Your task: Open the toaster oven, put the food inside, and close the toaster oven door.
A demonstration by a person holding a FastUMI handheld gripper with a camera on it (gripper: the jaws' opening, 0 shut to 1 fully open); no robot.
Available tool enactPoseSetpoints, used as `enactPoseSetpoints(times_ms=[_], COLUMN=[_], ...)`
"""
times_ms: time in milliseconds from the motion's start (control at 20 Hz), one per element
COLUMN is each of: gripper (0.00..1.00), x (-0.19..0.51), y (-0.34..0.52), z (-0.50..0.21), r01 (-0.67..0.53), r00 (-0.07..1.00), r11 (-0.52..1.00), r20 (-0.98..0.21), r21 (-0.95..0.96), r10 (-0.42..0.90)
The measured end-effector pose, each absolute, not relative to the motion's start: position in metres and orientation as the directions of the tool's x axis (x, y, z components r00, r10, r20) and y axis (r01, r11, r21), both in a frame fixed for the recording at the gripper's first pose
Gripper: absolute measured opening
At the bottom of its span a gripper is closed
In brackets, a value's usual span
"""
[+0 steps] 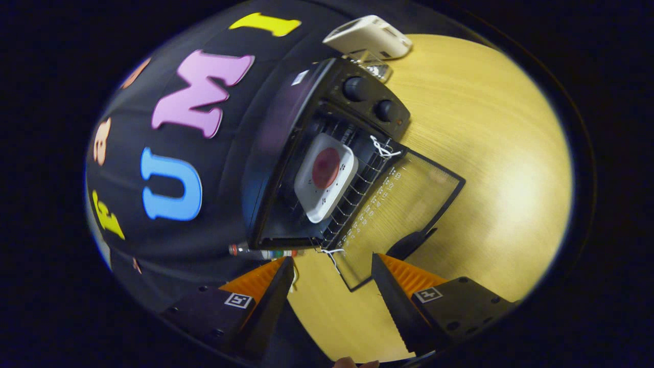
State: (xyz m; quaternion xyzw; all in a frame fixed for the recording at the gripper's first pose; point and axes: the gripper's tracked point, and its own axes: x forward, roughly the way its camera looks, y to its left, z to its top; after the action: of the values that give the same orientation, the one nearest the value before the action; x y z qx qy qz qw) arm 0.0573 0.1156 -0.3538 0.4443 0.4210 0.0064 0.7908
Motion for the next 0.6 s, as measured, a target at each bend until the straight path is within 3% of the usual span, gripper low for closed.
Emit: enactPoseSetpoints(times_ms=[250,400,600], gripper=[0.99,0.99,1.0], x=[0.019,0.006,0.0], y=[0.094,0.099,0.114], z=[-0.396,-0.437,-0.479], r01=[0.082,-0.073,-0.134], r00=[0.568,0.492,0.426], r11=[0.939,0.984,0.988], r20=[-0.79,-0.853,-0.895], r21=[0.335,0.16,0.083], r10=[0.232,0.175,0.133])
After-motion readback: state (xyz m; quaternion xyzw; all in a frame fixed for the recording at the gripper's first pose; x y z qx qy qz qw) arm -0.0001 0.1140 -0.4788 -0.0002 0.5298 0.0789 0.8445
